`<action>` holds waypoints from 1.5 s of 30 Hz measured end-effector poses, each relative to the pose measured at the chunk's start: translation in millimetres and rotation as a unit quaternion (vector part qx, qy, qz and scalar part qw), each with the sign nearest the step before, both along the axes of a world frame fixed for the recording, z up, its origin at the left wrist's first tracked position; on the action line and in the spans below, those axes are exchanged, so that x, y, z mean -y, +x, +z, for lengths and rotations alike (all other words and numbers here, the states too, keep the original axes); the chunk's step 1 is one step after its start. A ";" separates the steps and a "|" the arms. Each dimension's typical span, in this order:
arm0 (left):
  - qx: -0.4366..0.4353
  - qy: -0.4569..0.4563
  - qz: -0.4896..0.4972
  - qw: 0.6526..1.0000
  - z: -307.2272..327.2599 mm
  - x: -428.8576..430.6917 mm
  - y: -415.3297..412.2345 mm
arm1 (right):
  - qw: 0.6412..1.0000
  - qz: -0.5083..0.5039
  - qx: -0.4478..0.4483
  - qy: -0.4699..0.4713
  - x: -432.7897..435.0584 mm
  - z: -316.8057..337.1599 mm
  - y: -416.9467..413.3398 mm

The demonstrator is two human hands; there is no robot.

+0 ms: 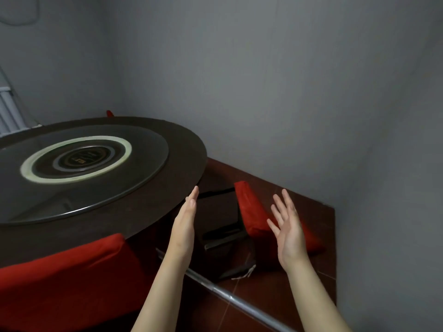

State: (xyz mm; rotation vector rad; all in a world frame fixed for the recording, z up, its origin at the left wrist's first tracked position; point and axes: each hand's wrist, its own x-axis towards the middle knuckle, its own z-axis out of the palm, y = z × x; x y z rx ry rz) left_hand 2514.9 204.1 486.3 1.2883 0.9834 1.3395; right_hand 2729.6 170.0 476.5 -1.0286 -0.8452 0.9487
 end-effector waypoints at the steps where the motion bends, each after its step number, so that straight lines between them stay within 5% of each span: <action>1: -0.006 0.000 -0.013 1.000 -0.2 -3.2 8.7 | 1.000 -0.009 -0.004 0.000 -0.9 -1.5 8.3; 27: 0.020 -0.058 -0.241 0.969 -47.9 -244.3 279.0 | 0.977 -0.196 -0.029 -0.074 -170.3 -46.1 220.9; 45: 0.044 -0.092 -0.180 0.978 -83.8 -323.6 544.0 | 0.980 -0.146 -0.004 -0.135 -273.8 -64.4 497.9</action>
